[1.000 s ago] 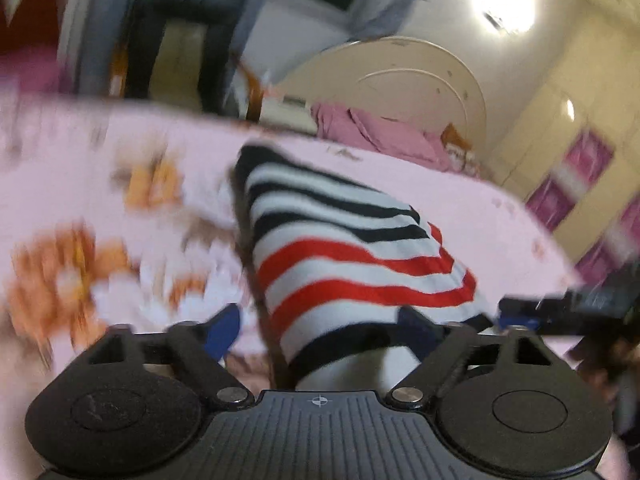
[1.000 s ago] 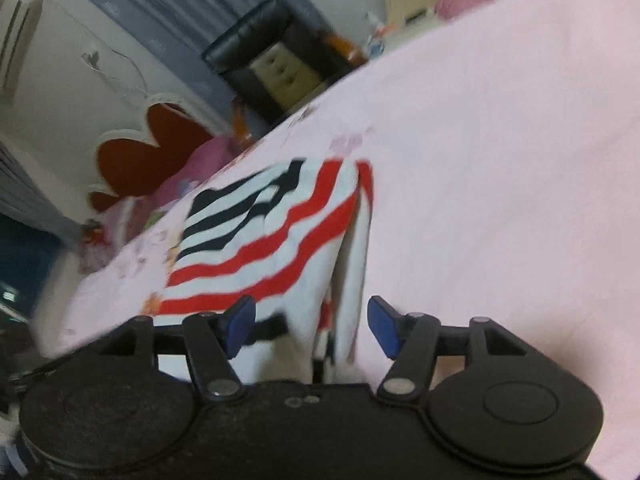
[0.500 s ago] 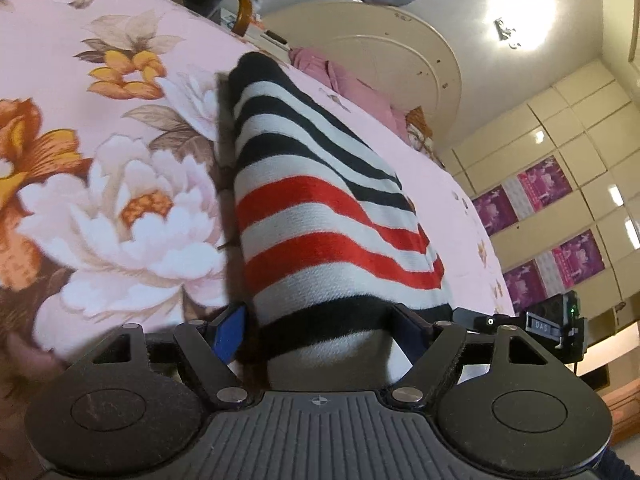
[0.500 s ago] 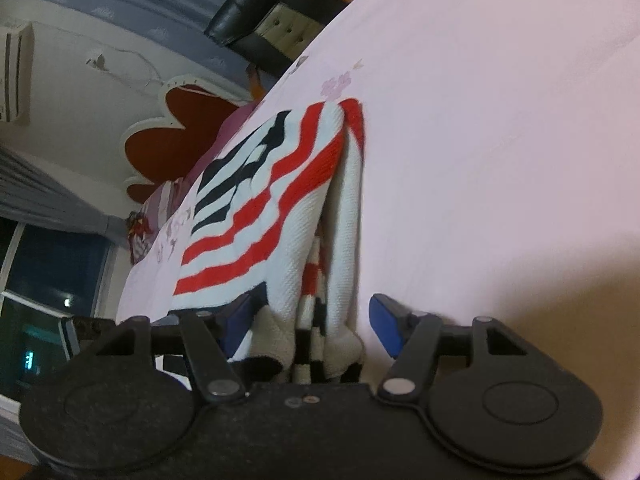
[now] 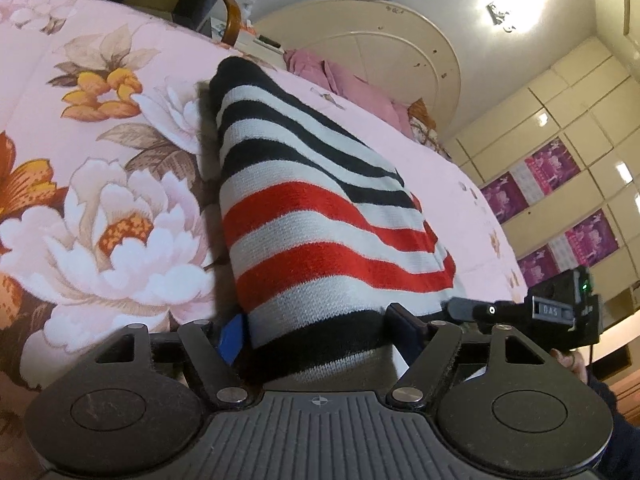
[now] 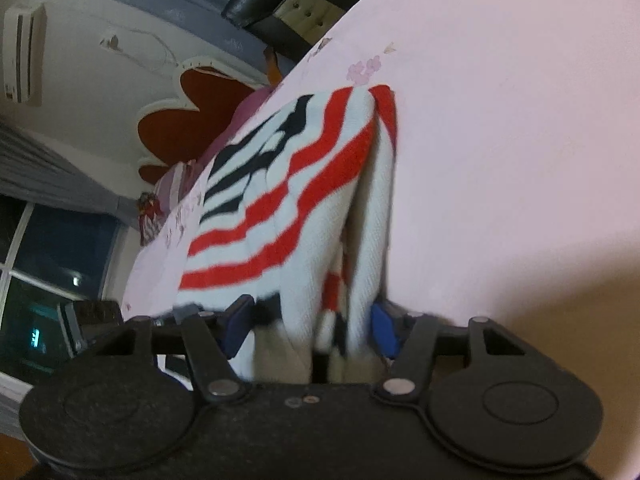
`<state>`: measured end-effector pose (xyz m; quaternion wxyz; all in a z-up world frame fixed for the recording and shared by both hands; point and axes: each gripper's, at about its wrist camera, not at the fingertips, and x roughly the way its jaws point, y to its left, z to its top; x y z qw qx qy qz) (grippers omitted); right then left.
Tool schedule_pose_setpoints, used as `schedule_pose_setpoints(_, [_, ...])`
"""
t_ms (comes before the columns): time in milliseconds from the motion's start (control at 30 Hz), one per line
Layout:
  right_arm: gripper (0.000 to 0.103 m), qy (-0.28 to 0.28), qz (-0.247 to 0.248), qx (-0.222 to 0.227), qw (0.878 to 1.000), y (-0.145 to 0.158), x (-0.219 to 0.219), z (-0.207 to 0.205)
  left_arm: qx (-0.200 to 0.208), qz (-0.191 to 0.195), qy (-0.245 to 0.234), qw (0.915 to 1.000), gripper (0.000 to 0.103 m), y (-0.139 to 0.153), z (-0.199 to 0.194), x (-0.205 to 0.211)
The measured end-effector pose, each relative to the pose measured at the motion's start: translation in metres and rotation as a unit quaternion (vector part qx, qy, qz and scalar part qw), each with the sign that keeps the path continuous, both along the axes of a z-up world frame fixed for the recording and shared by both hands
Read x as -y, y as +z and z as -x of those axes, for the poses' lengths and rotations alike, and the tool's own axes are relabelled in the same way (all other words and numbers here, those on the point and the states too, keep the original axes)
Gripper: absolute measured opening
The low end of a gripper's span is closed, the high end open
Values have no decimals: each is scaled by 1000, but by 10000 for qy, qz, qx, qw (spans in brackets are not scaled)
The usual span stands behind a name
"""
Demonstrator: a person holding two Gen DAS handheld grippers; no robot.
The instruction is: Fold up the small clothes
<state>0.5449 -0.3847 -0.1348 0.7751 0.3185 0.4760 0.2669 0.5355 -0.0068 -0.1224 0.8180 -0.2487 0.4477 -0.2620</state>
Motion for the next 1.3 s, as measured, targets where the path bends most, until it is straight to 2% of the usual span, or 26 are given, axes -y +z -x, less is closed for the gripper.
schedule_pose_setpoints(67, [62, 78, 285, 168, 9994, 6, -13, -2, 77, -148, -28, 9999, 67, 2, 1, 3])
schedule_pose_setpoints(167, [53, 200, 839, 417, 9954, 13, -27, 4, 119, -178, -44, 9998, 61, 1, 2, 4])
schedule_pose_setpoints(300, [43, 64, 971, 496, 9940, 14, -30, 10, 196, -245, -54, 9995, 58, 3, 4, 6])
schedule_pose_setpoints(500, [35, -8, 1282, 823, 9883, 23, -40, 23, 335, -334, -97, 9988, 54, 11, 8, 7])
schedule_pose_setpoints(833, [32, 44, 1442, 1289, 9811, 53, -59, 34, 603, -178, -90, 9980, 51, 38, 29, -8])
schedule_pose_setpoints(1033, [32, 405, 1553, 1616, 9737, 76, -103, 47, 697, -128, 107, 9974, 51, 54, 56, -56])
schedule_pose_setpoints(1300, [32, 780, 1479, 1949, 9665, 84, -204, 58, 812, -210, 411, 9956, 51, 70, 102, -165])
